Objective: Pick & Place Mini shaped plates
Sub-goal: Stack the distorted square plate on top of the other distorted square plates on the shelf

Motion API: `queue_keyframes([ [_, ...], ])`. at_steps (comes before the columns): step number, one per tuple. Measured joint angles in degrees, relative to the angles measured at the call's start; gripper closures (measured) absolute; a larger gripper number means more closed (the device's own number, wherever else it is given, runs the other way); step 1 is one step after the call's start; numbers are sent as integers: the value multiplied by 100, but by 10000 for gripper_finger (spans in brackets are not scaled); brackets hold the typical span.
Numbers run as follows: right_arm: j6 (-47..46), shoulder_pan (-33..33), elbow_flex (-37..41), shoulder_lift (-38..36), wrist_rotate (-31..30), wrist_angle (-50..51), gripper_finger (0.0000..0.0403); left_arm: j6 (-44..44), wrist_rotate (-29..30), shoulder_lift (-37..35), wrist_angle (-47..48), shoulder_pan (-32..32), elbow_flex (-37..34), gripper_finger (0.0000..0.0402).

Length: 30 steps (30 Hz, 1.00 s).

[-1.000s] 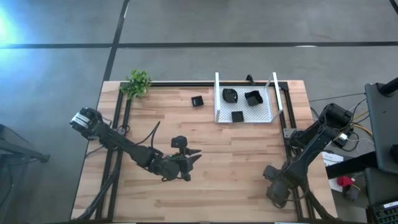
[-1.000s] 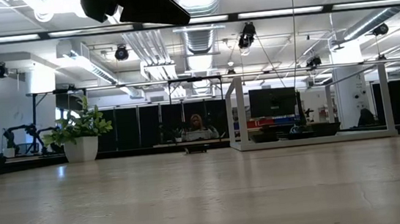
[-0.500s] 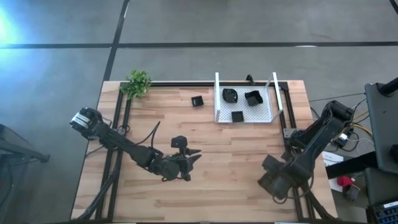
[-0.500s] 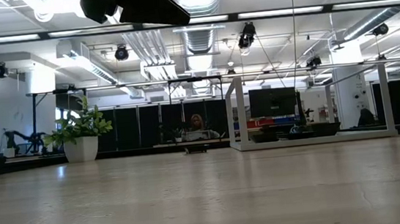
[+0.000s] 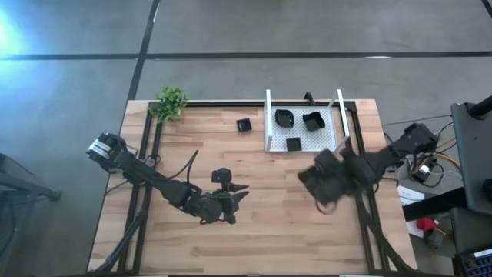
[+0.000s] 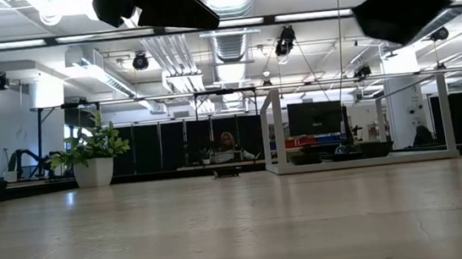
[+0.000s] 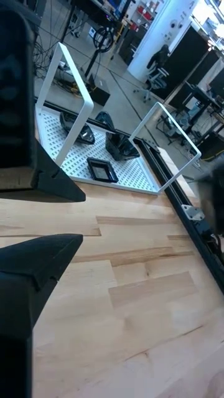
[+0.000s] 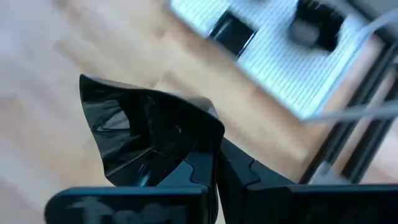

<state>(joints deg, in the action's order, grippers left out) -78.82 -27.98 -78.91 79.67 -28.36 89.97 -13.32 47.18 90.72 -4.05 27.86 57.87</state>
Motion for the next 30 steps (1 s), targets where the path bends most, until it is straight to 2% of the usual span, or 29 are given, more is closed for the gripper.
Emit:
queue_keyframes([
  [5, 1132, 1230, -62, -171, -329, -36, 395, 0, 0, 0, 13, 6, 0, 312],
  [13, 2427, 3179, -60, -237, -336, -178, 394, 2, 0, 0, 6, 7, 0, 312],
  [18, 3318, 4351, -32, -230, -328, -683, 394, 18, 3, 1, -44, 7, 0, 312],
  [24, 4285, 5448, 16, -228, 46, -1654, 394, 31, 171, 2, -370, 7, 0, 312],
  [30, 4655, 6199, 48, -54, 521, -2029, 394, 46, 893, 2, -840, 7, 0, 312],
])
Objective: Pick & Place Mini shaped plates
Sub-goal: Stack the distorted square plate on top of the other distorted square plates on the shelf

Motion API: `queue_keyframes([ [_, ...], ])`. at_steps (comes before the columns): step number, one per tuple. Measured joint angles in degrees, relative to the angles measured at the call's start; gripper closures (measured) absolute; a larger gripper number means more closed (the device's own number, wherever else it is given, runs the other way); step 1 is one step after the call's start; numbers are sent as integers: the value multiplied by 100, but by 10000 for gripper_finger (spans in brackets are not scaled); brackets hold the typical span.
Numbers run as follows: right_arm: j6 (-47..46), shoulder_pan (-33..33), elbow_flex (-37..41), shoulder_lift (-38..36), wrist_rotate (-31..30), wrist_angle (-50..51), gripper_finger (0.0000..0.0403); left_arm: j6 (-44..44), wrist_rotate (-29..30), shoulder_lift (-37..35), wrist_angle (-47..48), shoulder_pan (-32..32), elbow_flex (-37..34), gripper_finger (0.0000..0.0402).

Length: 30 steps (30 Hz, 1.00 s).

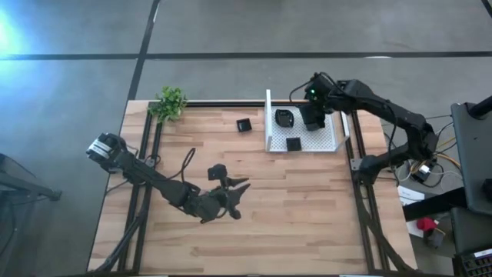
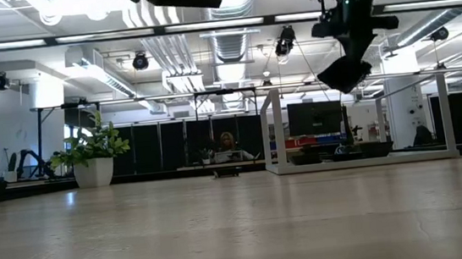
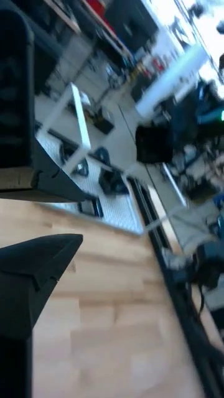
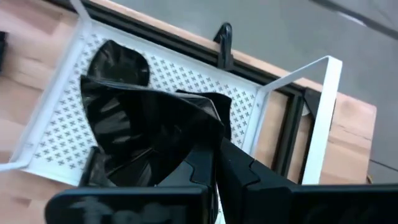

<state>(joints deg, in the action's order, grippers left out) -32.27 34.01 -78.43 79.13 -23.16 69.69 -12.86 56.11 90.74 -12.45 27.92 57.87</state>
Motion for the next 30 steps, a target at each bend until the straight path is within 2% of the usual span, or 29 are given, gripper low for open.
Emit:
queue_keyframes([
  [4, 265, 277, 31, 312, 155, -14, 394, 172, 610, 0, -4, -4, 0, 312],
  [6, 390, 416, 33, 493, 263, -17, 394, 220, 736, 0, -4, -4, 0, 312],
  [13, 758, 863, 37, 1171, 392, -24, 394, 232, 742, 0, 1, 0, 0, 312],
  [19, 1145, 972, 39, 1625, 491, -209, 394, 236, 742, 0, 3, 0, 0, 312],
  [23, 1511, 998, 39, 1823, 800, -276, 394, 235, 741, 0, 4, 0, 0, 312],
  [30, 1600, 1035, 43, 1922, 820, -273, 394, 221, 742, 0, 11, 0, -1, 312],
])
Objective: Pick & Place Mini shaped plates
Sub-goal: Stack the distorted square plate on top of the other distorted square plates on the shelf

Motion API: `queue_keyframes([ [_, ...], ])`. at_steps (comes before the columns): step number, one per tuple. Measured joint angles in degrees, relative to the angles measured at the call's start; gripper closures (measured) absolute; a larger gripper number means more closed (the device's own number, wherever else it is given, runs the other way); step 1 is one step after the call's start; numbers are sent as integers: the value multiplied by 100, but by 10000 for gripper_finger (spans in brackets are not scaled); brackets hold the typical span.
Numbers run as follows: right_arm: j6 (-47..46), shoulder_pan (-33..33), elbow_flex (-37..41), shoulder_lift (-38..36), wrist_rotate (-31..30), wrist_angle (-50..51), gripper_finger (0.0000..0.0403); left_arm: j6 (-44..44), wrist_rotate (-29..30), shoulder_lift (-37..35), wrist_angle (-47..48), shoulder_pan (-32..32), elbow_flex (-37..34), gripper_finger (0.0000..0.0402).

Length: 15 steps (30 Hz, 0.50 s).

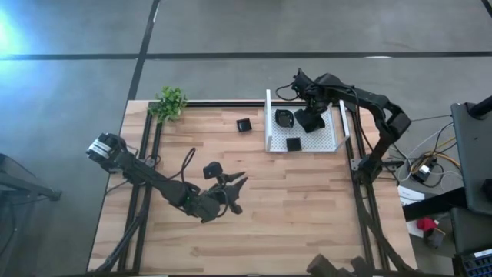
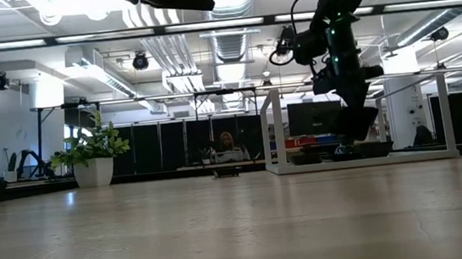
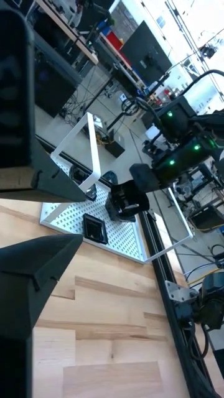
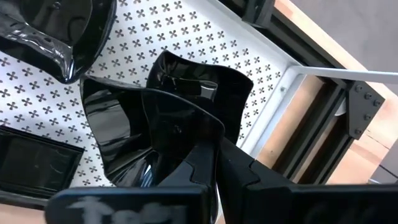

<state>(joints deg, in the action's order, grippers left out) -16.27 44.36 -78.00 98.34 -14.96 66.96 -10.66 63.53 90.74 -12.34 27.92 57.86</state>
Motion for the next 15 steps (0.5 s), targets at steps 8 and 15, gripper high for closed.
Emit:
queue_keyframes([
  [8, -347, 151, 20, -83, -2, -4, 394, 0, -2, 0, 0, 0, 1, 312],
  [15, -274, 141, 193, -6, 2, -237, 394, 0, -4, 0, 0, 0, 1, 312],
])
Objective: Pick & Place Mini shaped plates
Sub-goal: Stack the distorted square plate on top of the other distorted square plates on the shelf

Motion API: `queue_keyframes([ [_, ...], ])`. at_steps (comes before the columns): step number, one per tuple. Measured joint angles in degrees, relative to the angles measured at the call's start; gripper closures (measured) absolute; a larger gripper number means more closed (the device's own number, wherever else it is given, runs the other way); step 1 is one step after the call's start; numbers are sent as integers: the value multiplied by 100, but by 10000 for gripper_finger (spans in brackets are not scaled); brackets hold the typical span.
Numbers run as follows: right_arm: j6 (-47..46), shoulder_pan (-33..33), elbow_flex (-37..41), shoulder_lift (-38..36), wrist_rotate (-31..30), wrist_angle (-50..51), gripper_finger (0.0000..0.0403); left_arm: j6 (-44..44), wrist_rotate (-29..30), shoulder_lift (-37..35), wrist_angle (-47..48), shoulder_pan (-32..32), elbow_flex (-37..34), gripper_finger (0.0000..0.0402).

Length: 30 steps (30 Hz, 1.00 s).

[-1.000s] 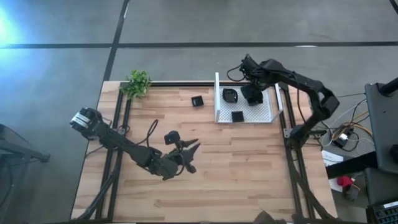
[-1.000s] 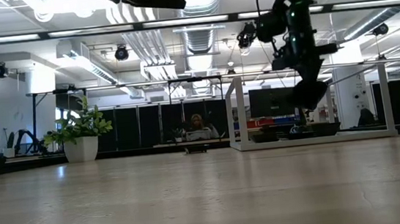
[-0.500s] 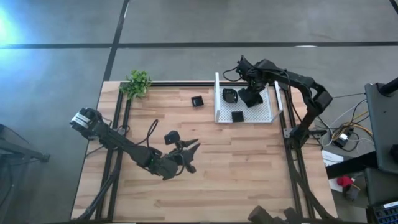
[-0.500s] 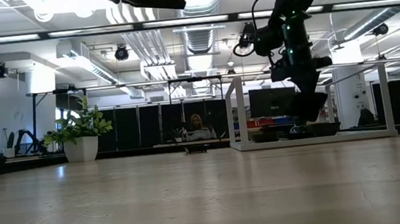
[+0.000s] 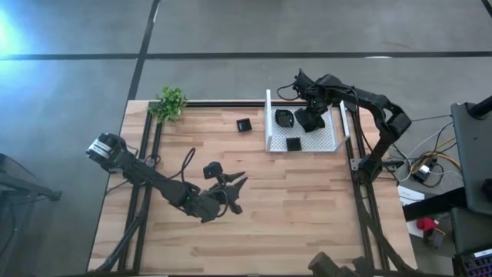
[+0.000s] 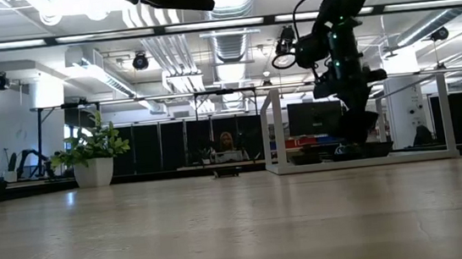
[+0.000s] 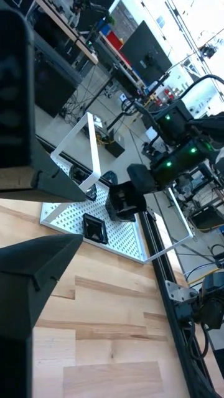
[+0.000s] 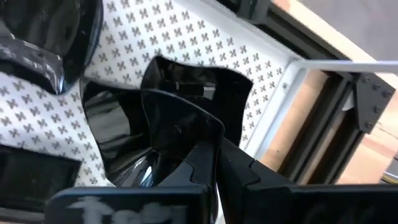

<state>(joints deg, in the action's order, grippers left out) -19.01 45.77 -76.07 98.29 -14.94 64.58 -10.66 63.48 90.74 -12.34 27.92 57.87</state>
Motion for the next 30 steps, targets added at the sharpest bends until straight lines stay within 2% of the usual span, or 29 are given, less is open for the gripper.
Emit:
queue_keyframes([
  [25, 15, 1, 24, -3, -17, -53, 394, 0, 0, 0, 0, 0, 0, 312],
  [30, 140, 1, 24, -3, -22, -55, 371, -2, 0, 0, 0, 0, 0, 312],
])
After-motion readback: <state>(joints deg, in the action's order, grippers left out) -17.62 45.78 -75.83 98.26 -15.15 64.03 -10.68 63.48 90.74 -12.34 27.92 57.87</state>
